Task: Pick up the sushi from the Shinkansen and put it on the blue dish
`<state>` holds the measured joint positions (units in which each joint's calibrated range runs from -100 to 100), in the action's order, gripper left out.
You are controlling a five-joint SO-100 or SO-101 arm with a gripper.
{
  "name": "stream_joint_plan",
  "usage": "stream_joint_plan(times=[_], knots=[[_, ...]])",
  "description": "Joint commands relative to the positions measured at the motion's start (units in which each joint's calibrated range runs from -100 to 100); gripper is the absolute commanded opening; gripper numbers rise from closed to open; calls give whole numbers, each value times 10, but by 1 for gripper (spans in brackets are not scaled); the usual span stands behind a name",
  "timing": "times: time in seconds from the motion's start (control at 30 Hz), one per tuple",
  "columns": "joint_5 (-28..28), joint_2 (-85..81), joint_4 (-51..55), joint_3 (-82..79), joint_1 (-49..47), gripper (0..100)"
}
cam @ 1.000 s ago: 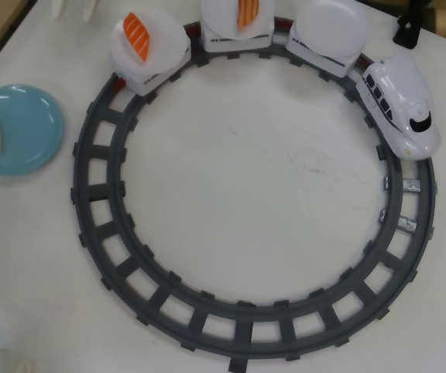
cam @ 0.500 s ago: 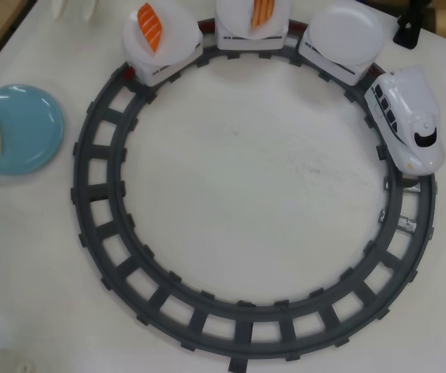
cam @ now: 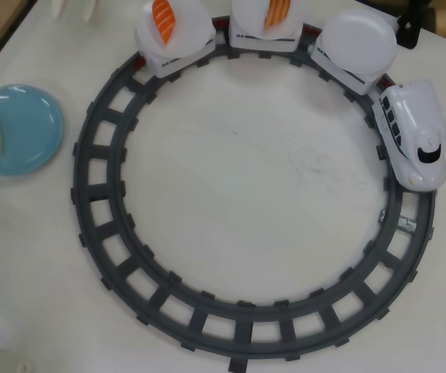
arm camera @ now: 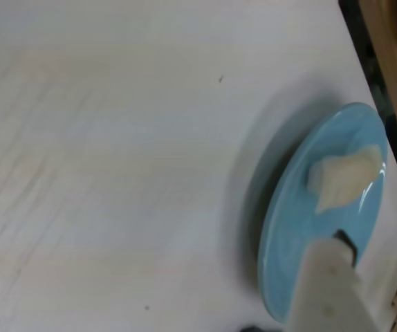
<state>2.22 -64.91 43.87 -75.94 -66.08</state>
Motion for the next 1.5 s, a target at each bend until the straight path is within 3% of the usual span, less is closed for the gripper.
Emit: stream_joint_plan(times=[0.0, 1.47], knots=[[-3, -6, 5, 2, 31, 26], [-4, -5, -1, -45, 53, 26]])
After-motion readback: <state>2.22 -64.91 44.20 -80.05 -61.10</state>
